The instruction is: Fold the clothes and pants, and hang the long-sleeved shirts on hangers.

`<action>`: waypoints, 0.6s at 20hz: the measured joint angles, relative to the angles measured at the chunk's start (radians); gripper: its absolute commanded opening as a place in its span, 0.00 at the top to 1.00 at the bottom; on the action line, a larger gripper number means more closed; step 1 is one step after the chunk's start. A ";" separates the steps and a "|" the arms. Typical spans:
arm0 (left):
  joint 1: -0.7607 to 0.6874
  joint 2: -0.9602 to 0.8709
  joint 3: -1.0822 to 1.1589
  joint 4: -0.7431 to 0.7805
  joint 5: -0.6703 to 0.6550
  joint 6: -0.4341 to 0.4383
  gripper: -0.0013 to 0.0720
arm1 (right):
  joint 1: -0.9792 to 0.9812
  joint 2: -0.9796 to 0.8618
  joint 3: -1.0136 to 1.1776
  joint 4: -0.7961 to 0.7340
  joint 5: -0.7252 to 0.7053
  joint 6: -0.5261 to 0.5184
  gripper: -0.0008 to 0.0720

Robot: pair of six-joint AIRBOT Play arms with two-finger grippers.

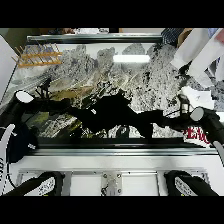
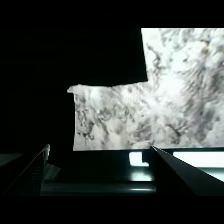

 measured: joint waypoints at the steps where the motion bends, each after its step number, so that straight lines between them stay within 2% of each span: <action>1: 0.000 0.000 0.000 0.000 0.001 0.000 0.97 | 0.013 -0.013 -0.034 0.022 -0.027 0.005 0.01; 8: 0.000 0.001 0.000 0.000 0.004 0.003 0.97 | 0.146 -0.135 -0.105 0.200 -0.202 0.019 0.01; 9: 0.000 0.001 0.000 0.000 0.006 0.002 0.97 | 0.172 -0.148 -0.107 0.235 -0.229 0.019 0.05; 10: 0.000 0.001 0.000 0.000 0.006 0.002 0.97 | 0.194 -0.156 -0.108 0.252 -0.251 0.018 0.37; 11: 0.000 0.001 0.000 0.000 0.006 0.002 0.97 | 0.214 -0.165 -0.110 0.262 -0.266 0.018 0.83; 12: 0.000 0.001 0.000 0.000 0.007 0.002 0.97 | 0.232 -0.171 -0.111 0.272 -0.269 0.018 0.97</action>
